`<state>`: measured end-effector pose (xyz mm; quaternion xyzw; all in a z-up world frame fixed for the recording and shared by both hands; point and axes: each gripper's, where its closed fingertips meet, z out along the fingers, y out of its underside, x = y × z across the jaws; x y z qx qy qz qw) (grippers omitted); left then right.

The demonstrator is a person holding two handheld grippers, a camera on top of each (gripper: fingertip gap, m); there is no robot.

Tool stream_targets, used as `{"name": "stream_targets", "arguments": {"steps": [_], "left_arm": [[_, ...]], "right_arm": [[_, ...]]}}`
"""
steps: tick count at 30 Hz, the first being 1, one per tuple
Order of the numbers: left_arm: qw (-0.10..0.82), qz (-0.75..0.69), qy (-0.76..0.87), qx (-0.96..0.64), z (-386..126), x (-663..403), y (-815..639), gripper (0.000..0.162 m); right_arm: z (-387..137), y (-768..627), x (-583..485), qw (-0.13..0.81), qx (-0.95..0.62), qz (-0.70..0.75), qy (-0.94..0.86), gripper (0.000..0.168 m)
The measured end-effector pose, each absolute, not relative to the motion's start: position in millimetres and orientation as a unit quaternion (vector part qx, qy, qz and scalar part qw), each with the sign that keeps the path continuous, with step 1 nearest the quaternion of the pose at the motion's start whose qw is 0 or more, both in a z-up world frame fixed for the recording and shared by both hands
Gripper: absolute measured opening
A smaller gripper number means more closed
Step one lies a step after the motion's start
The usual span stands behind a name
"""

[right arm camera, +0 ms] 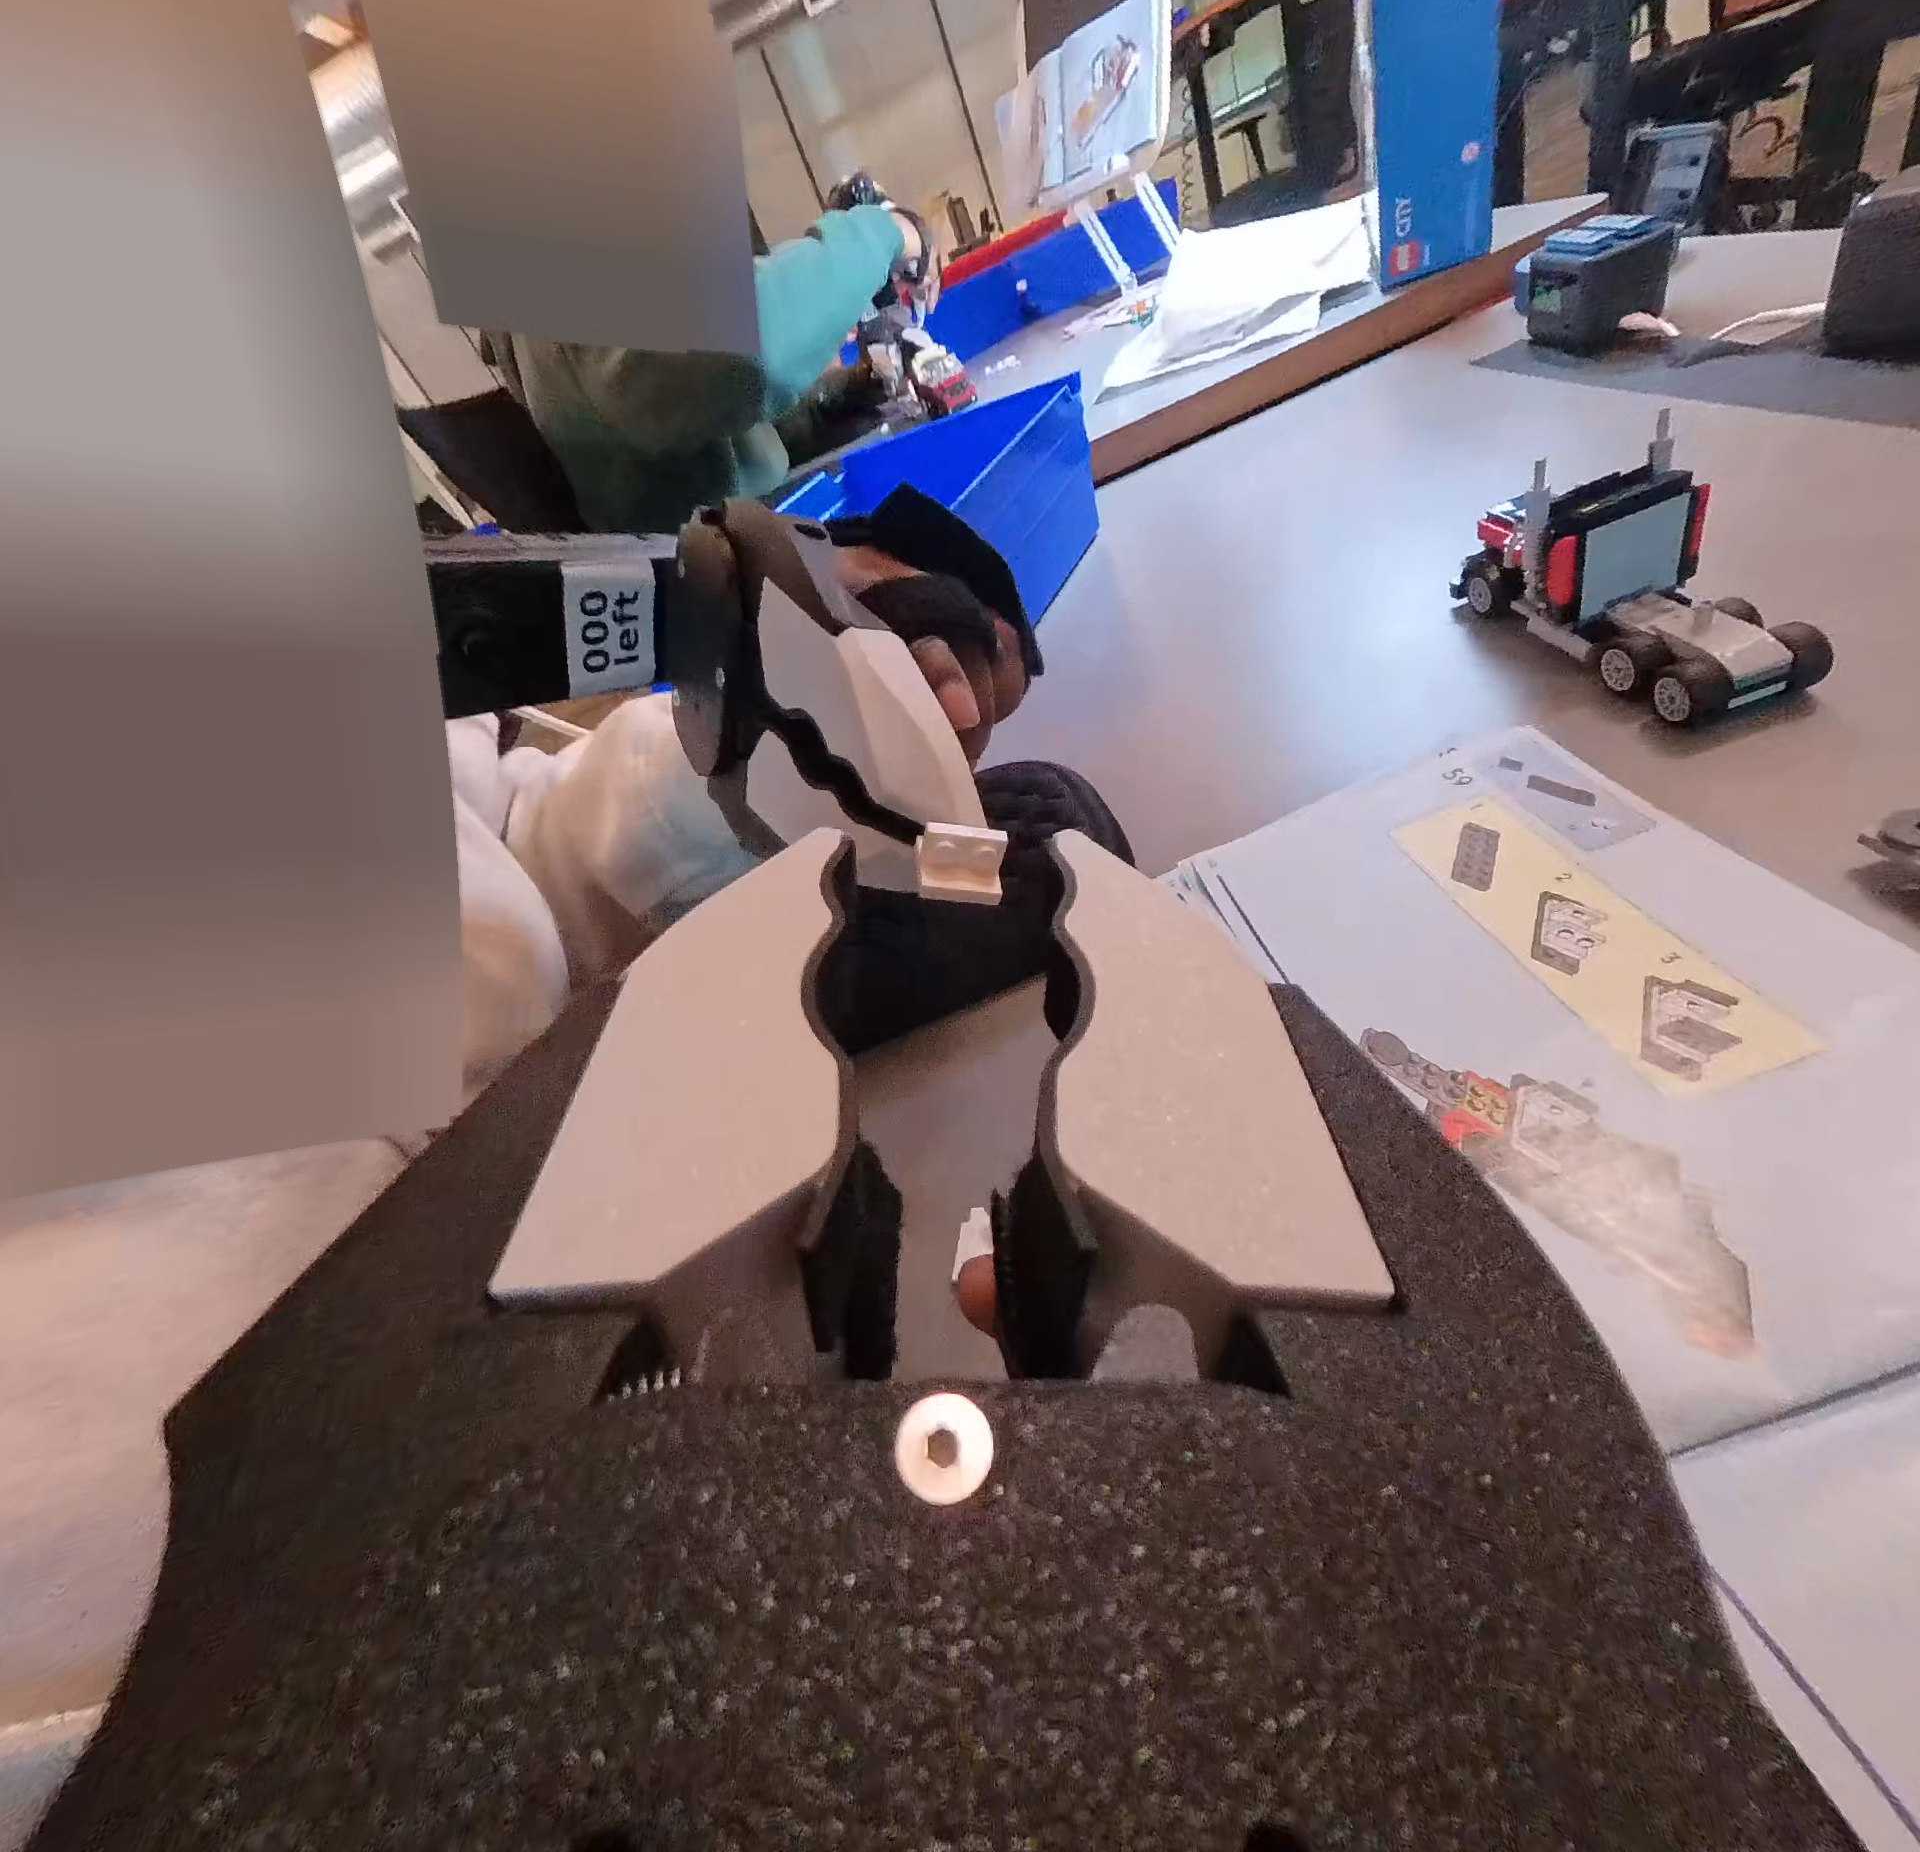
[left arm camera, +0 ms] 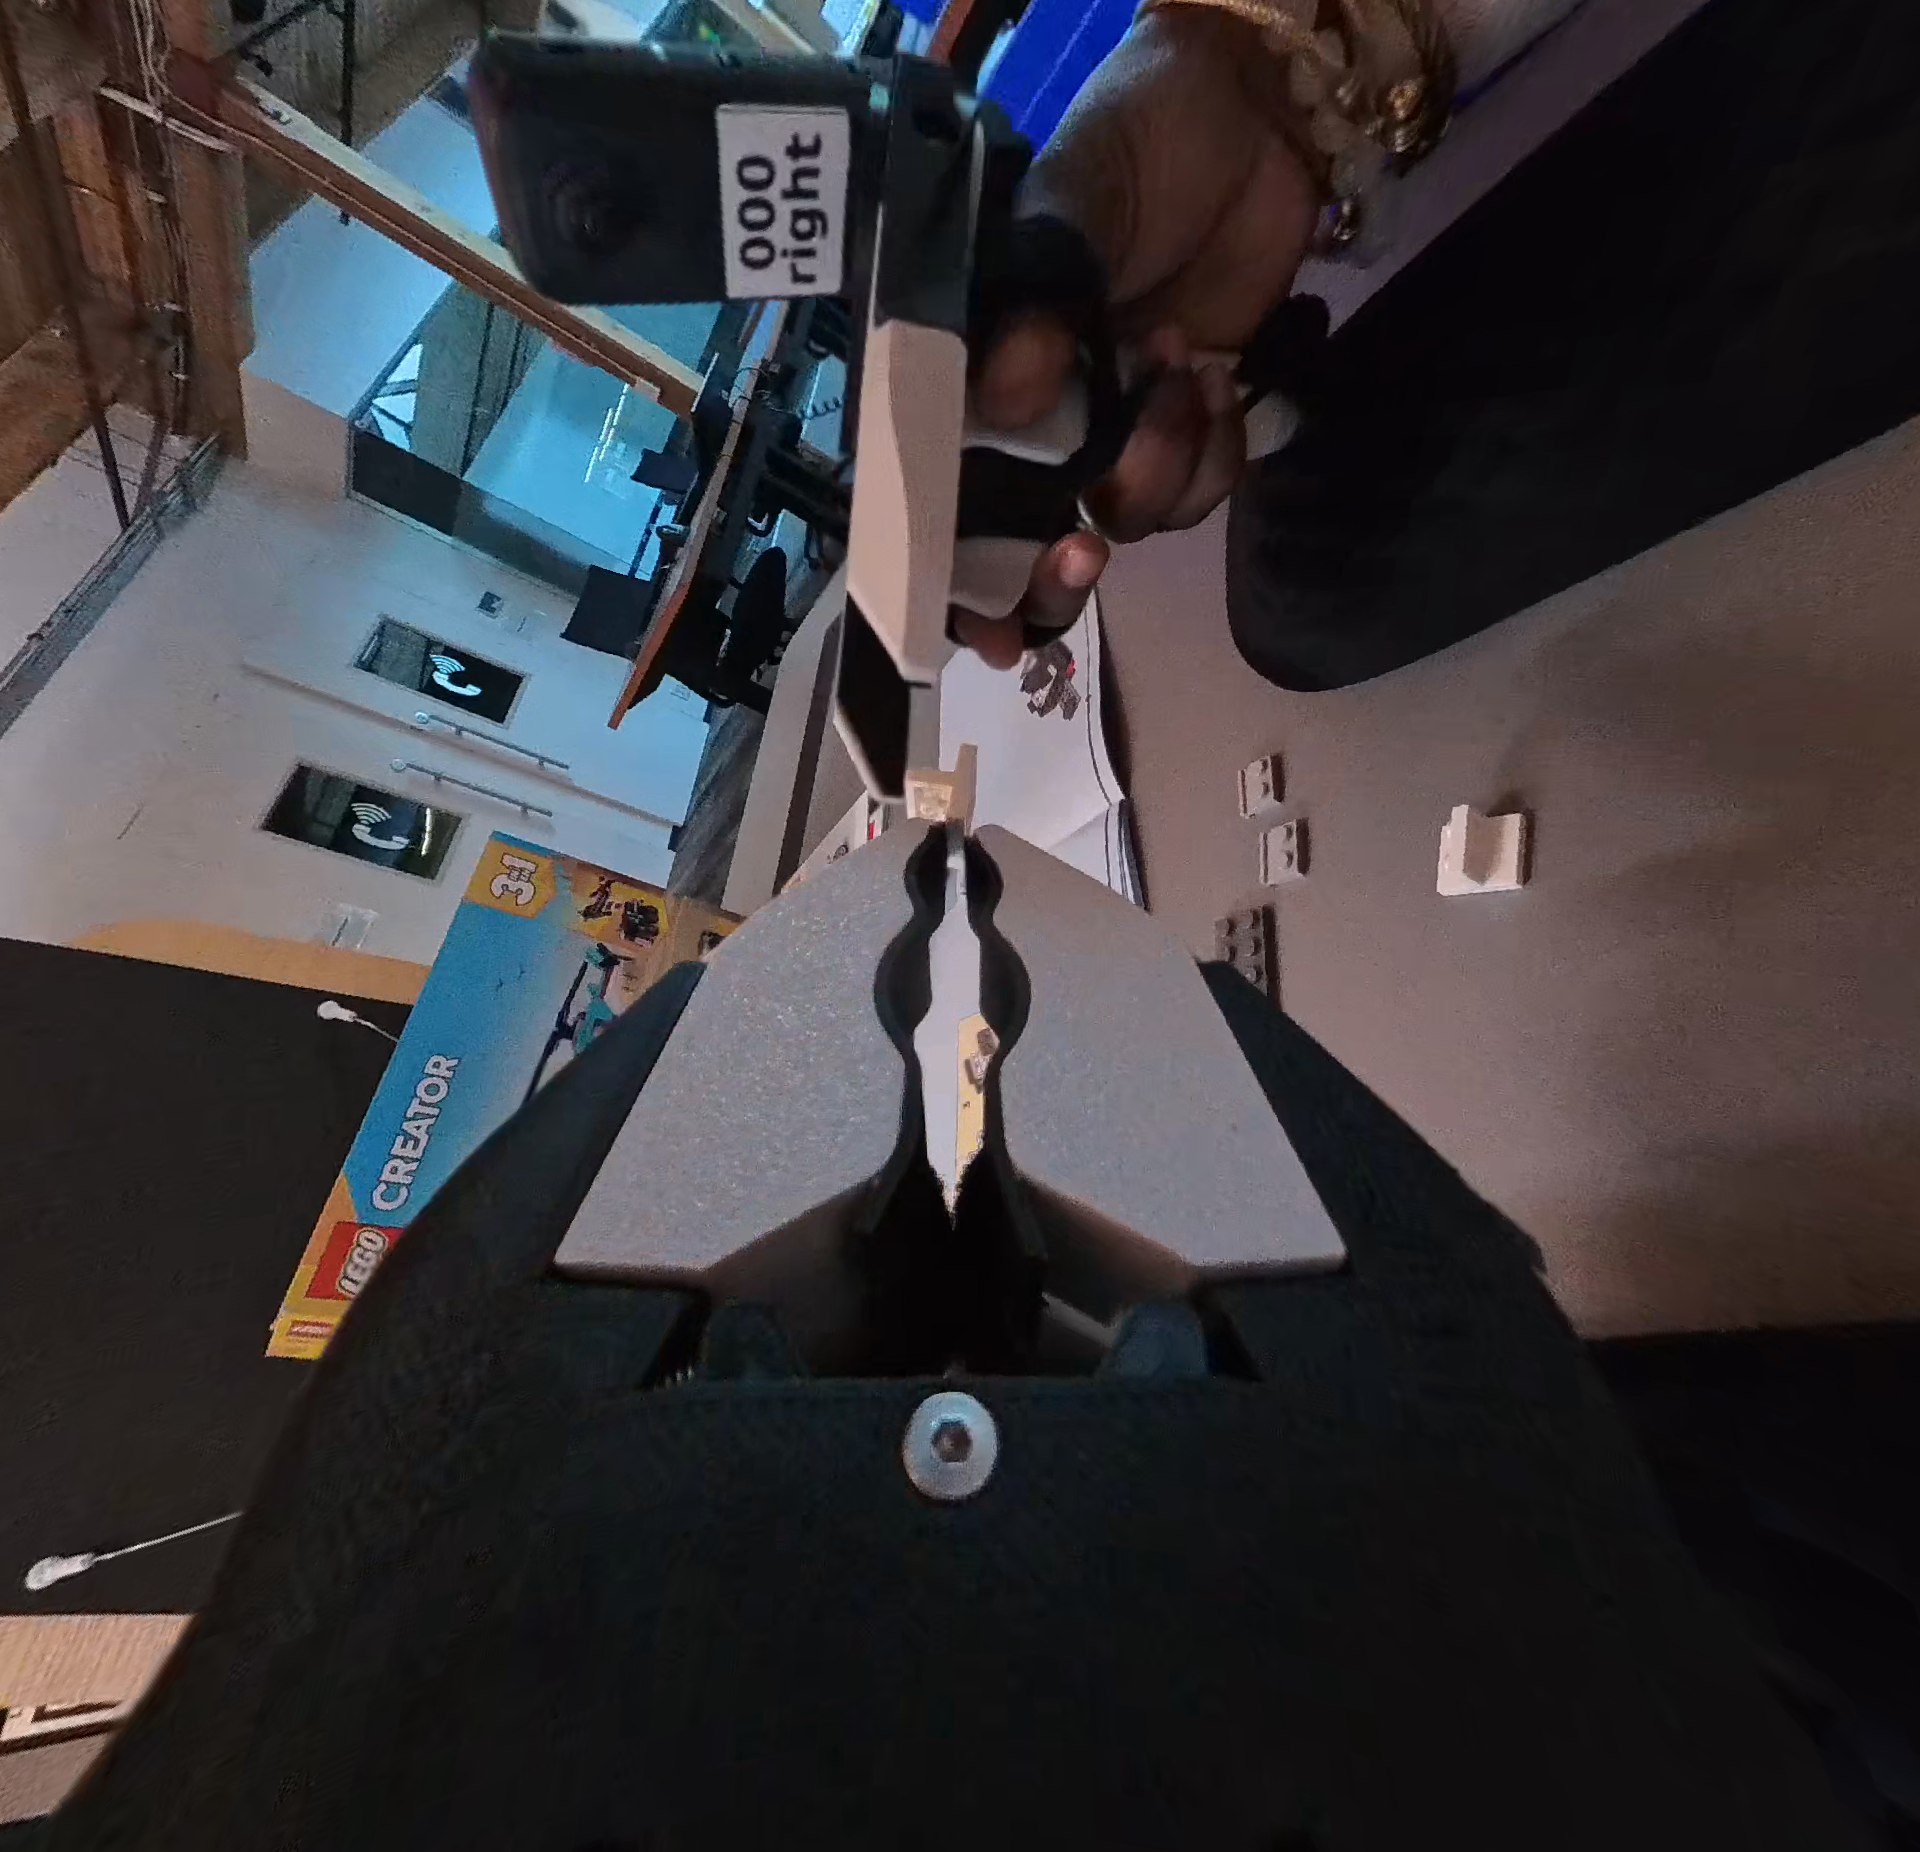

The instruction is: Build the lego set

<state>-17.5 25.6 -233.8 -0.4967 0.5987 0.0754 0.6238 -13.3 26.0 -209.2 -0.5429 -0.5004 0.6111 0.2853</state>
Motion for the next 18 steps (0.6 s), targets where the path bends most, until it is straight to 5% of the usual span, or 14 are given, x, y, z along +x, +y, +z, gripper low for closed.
{"name": "stream_targets", "arguments": {"steps": [15,18], "left_arm": [[0.618,0.060,0.611,-0.492,-242.1,-11.4,25.0,0.004],[0.616,0.044,0.577,-0.535,-243.4,-18.3,31.8,0.020]], "right_arm": [[-230.2,15.4,-19.5,0.244,-0.538,0.591,-0.549,0.017],[-230.3,18.2,-17.4,0.261,-0.534,0.579,-0.558,0.017]]}}
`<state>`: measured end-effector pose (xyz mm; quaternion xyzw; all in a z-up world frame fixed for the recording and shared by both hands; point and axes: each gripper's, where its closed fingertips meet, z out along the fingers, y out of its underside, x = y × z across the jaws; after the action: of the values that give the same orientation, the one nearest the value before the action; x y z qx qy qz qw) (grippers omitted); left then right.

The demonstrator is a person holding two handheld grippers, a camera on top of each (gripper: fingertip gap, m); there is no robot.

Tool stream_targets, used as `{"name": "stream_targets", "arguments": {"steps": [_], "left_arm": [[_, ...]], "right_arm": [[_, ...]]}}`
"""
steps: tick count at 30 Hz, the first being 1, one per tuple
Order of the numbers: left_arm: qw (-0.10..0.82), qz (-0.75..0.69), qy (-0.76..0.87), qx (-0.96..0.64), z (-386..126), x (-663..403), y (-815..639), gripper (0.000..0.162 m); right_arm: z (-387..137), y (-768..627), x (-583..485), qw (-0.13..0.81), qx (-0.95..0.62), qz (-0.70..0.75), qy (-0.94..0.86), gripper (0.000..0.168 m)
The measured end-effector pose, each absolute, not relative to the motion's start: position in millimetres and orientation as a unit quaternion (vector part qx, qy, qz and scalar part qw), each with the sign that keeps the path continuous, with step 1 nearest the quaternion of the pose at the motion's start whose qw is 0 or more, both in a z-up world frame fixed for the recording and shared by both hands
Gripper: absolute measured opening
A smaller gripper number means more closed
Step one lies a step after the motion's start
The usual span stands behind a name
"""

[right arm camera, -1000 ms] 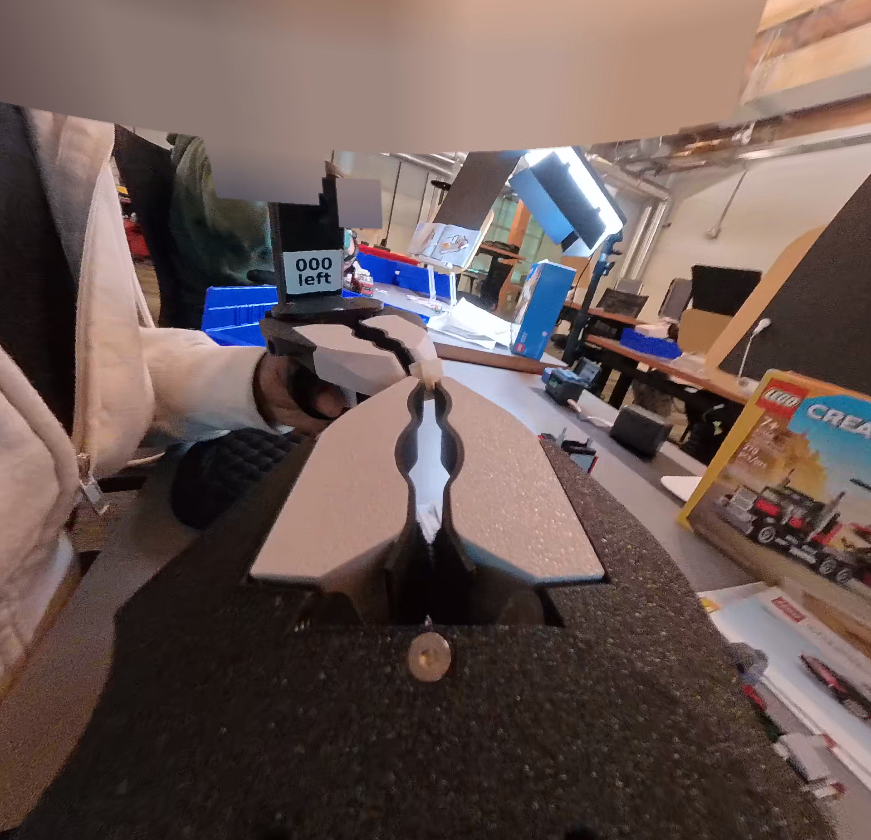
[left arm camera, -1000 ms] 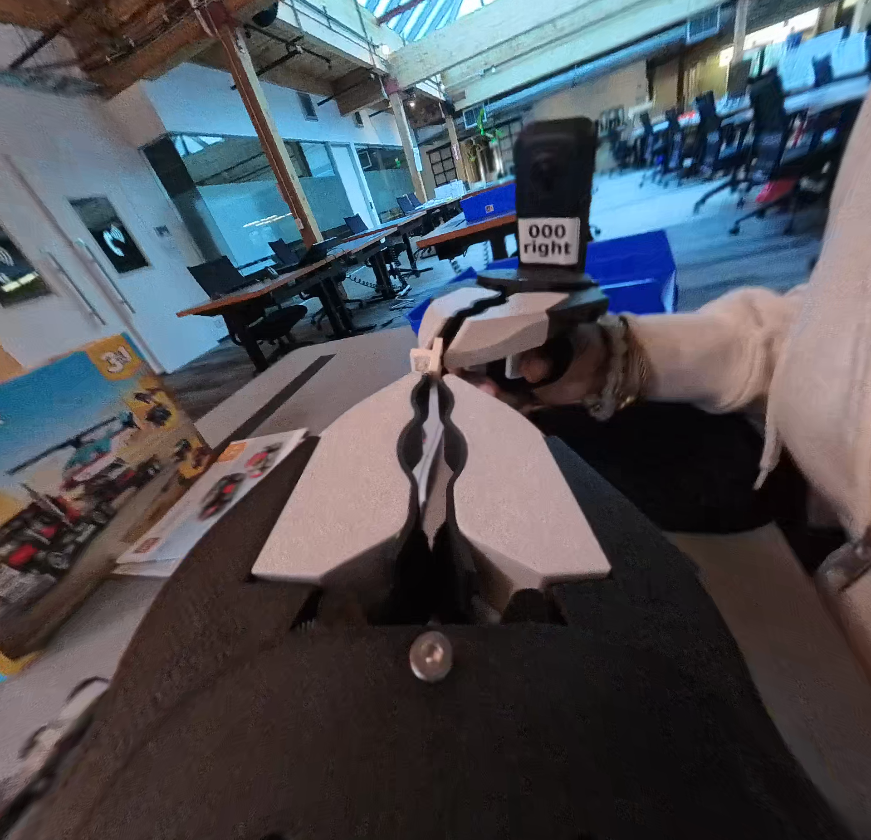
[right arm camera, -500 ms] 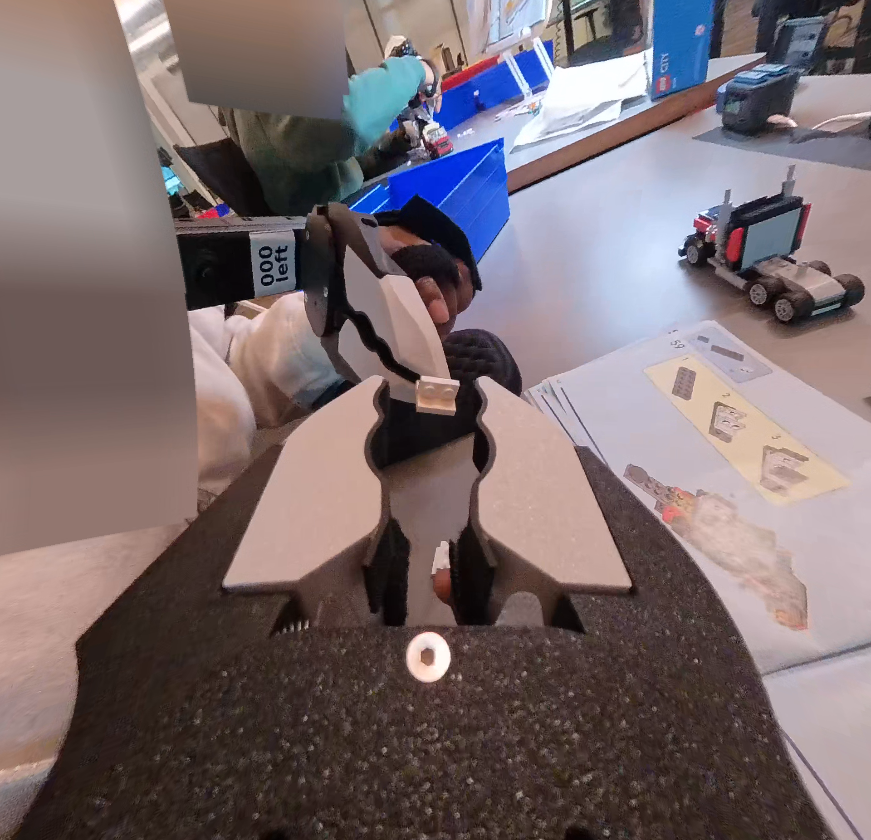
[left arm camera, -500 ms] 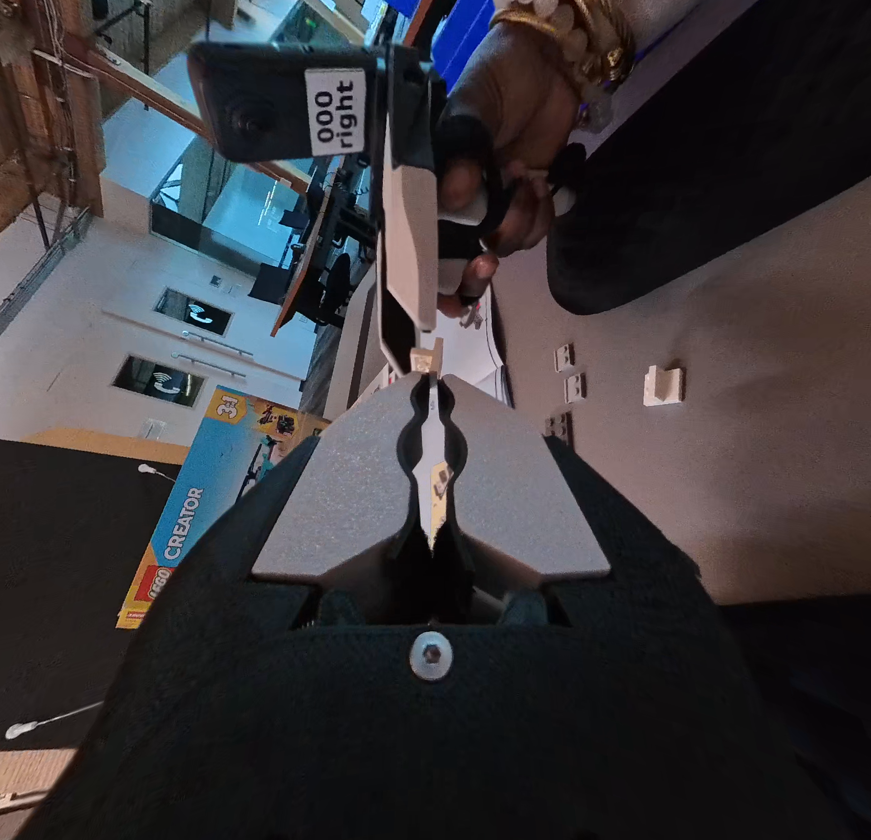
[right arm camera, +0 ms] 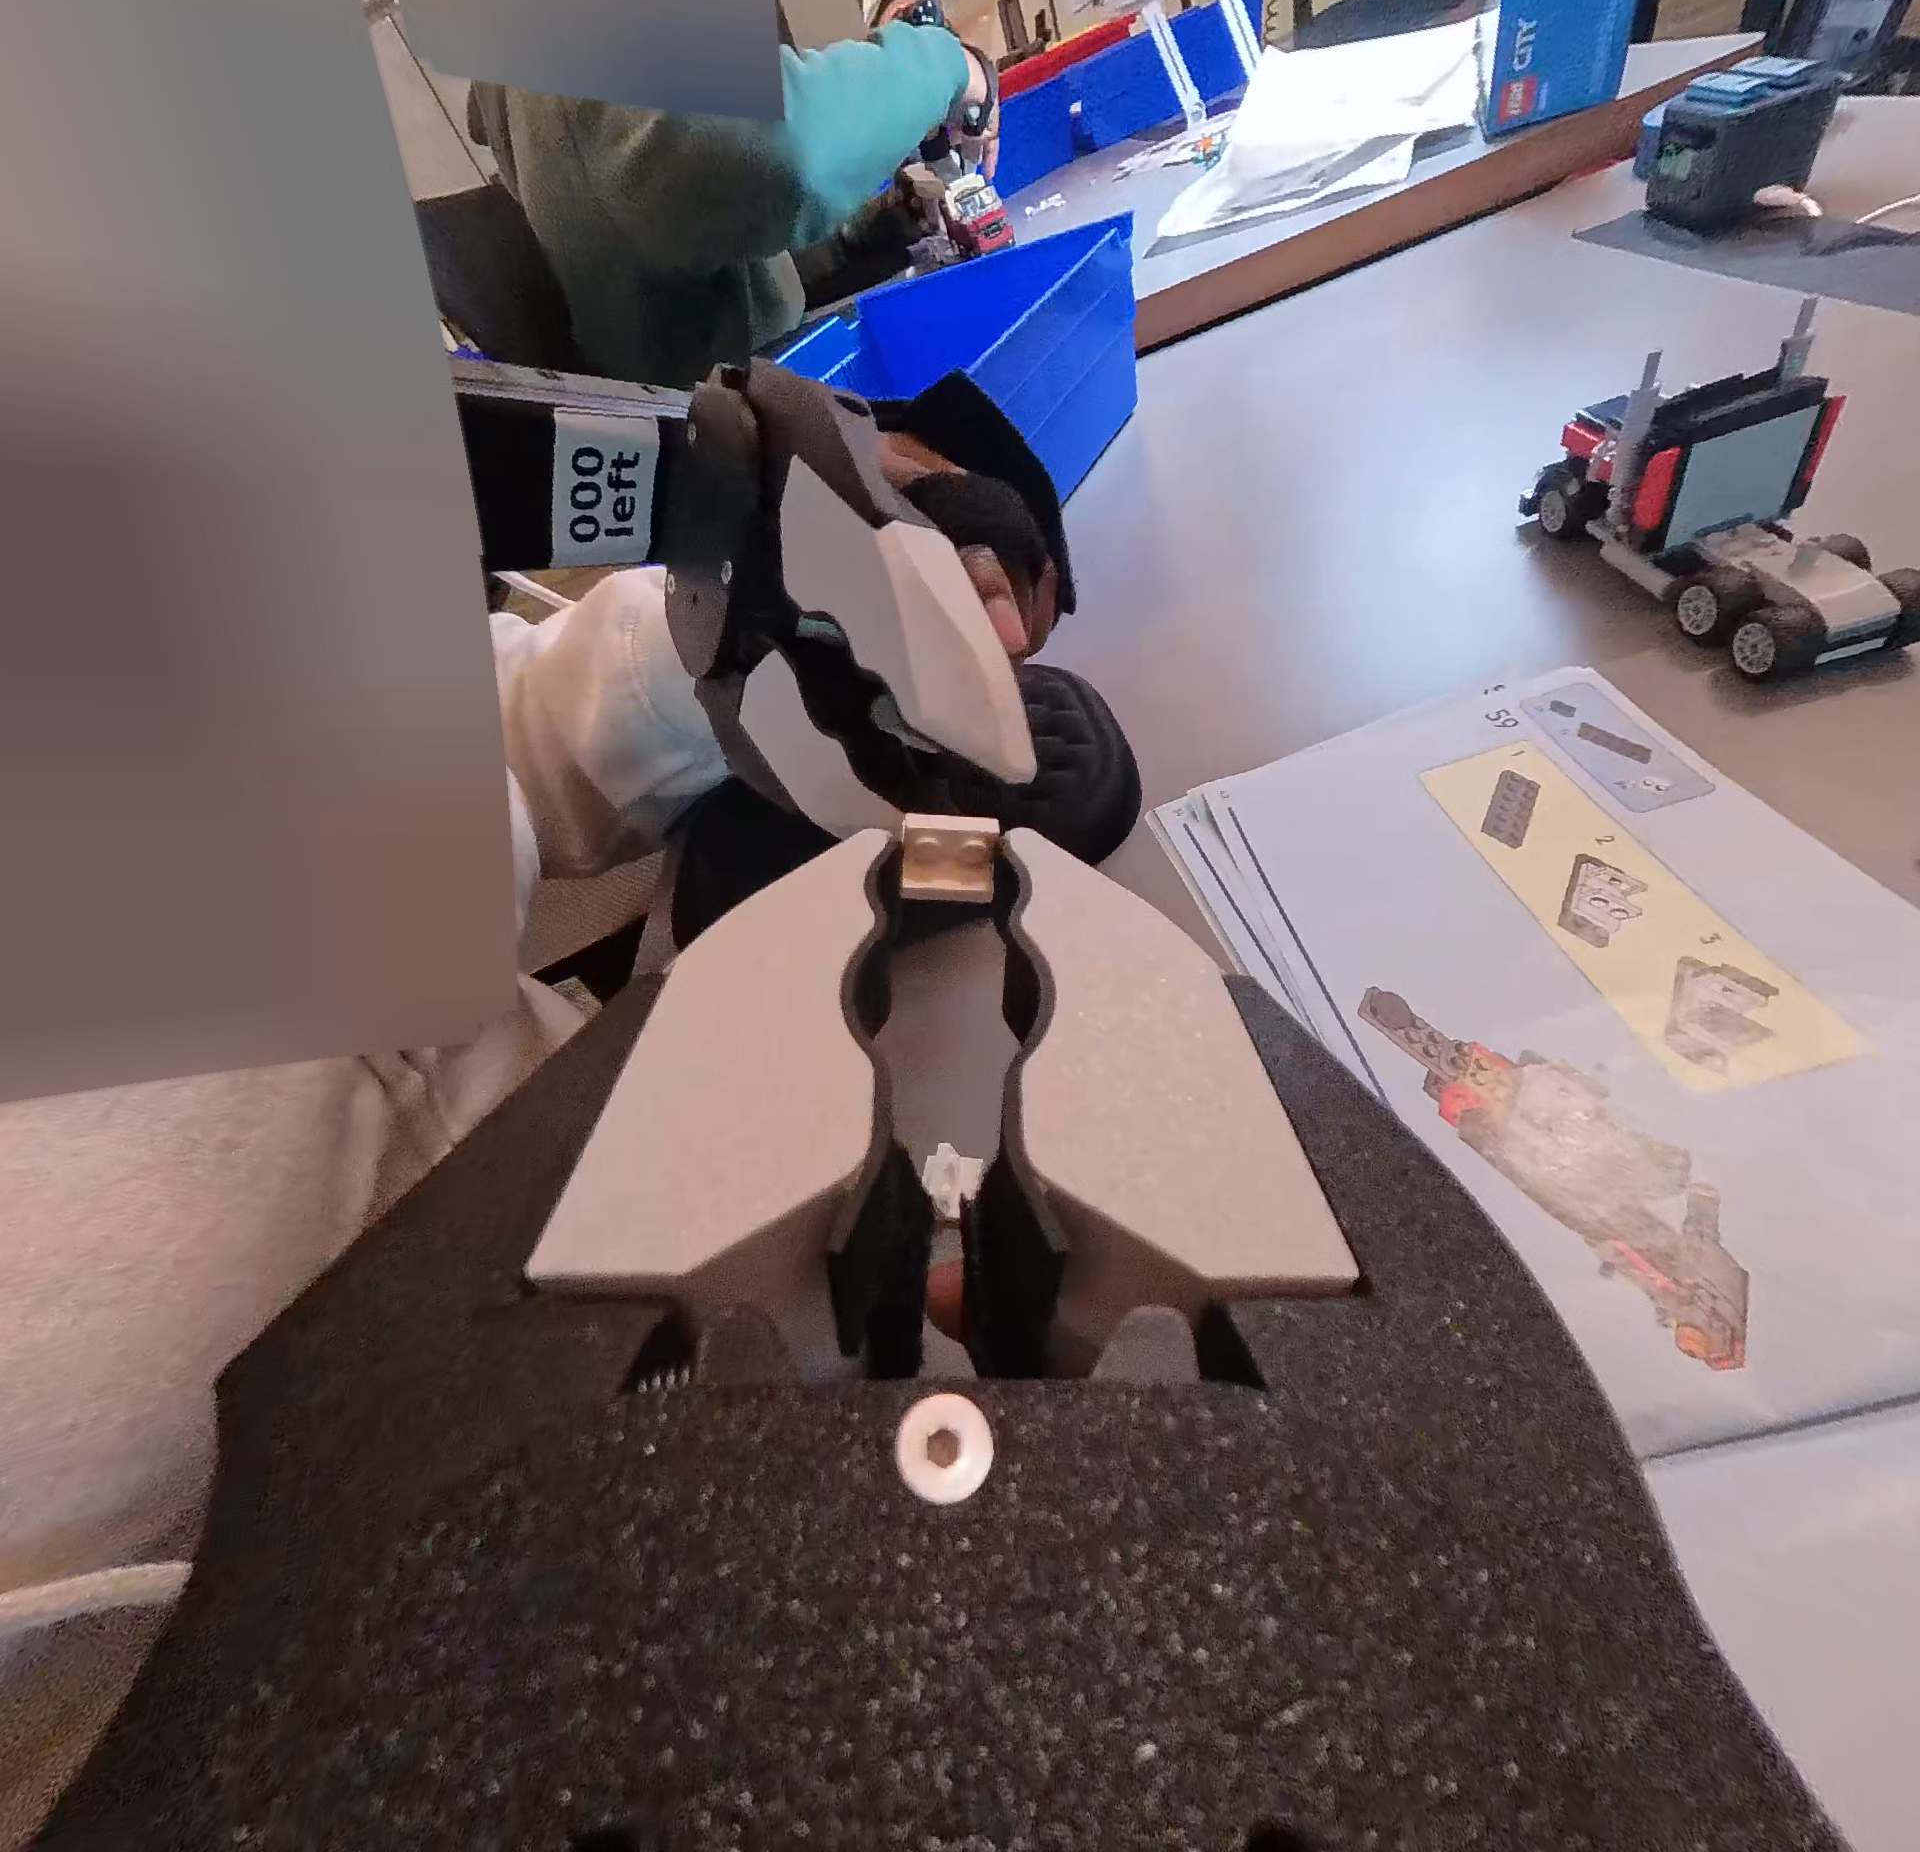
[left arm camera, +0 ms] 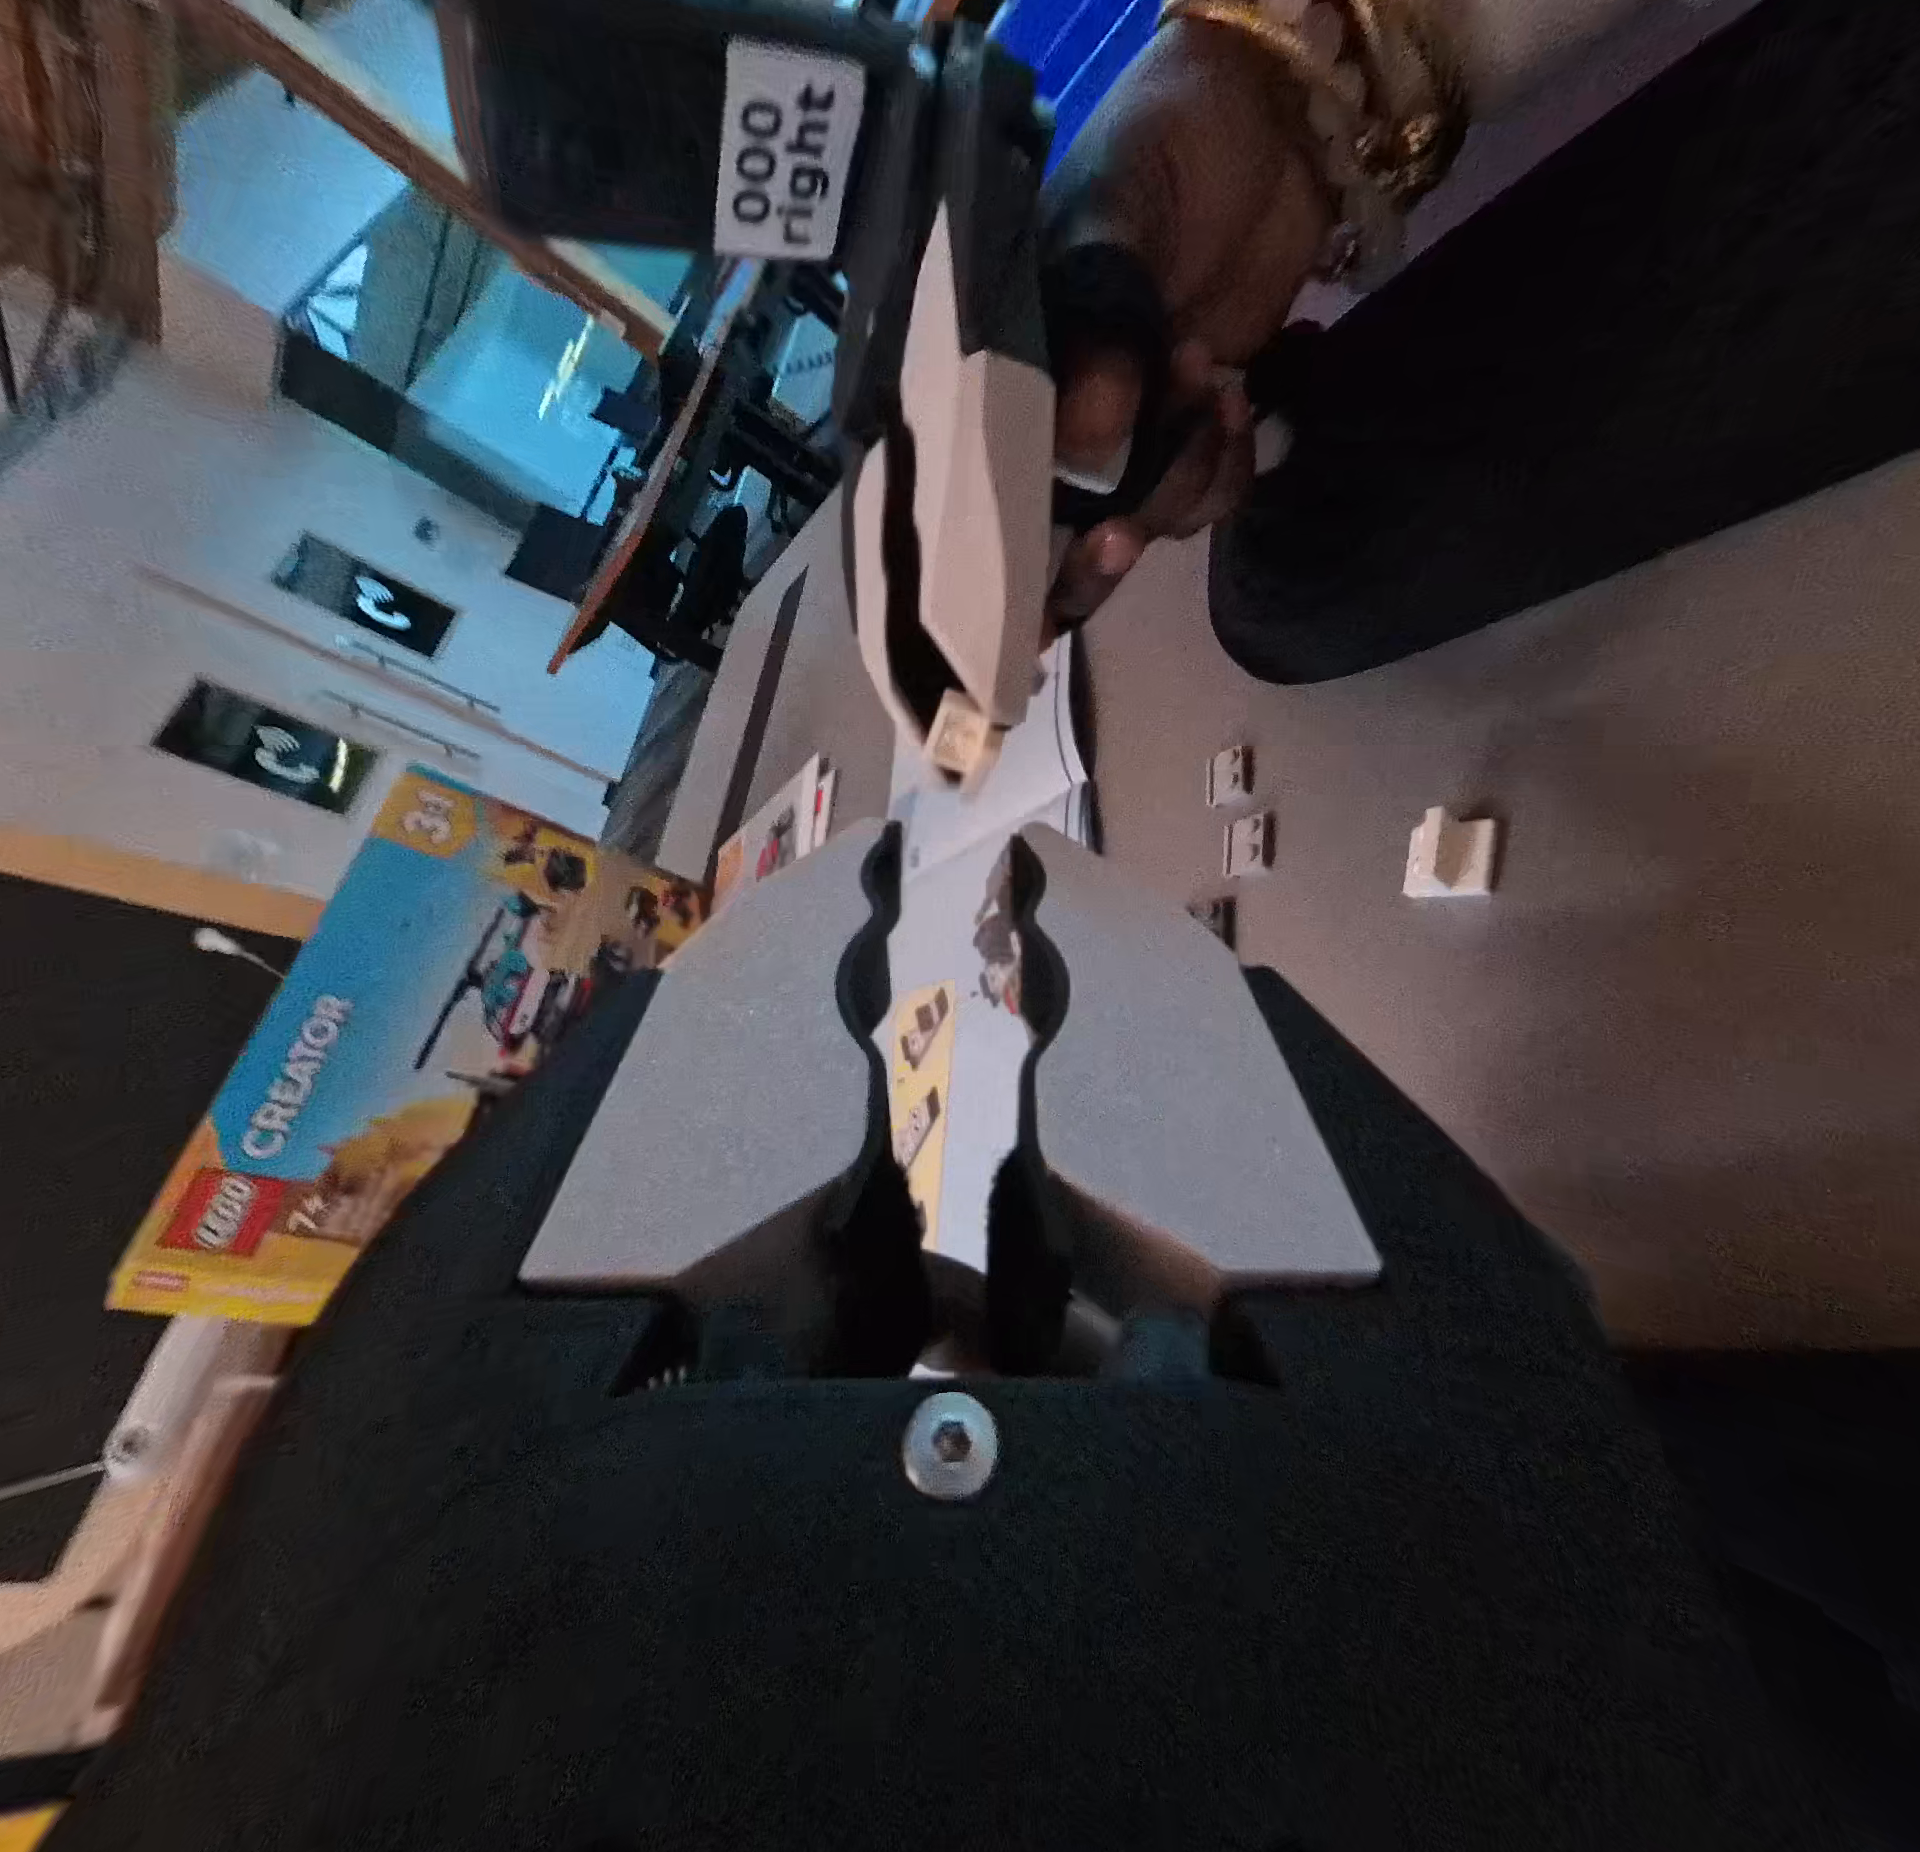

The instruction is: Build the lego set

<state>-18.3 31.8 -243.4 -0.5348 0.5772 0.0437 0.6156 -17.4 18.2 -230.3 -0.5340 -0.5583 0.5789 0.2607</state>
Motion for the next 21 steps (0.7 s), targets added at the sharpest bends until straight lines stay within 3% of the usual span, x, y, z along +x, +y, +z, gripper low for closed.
{"name": "stream_targets", "arguments": {"steps": [2,10,21], "left_arm": [[0.594,0.019,0.542,-0.594,-250.4,-29.8,39.5,0.030],[0.428,-0.136,0.464,-0.764,-298.0,-50.3,41.5,0.042],[0.426,-0.181,0.473,-0.750,-297.1,-38.4,48.4,0.040]], "right_arm": [[-231.1,24.3,-14.5,0.281,-0.537,0.561,-0.564,0.017],[-252.6,47.9,5.5,0.327,-0.552,0.461,-0.613,0.017],[-232.2,42.8,2.6,0.388,-0.473,0.518,-0.598,0.016]]}}
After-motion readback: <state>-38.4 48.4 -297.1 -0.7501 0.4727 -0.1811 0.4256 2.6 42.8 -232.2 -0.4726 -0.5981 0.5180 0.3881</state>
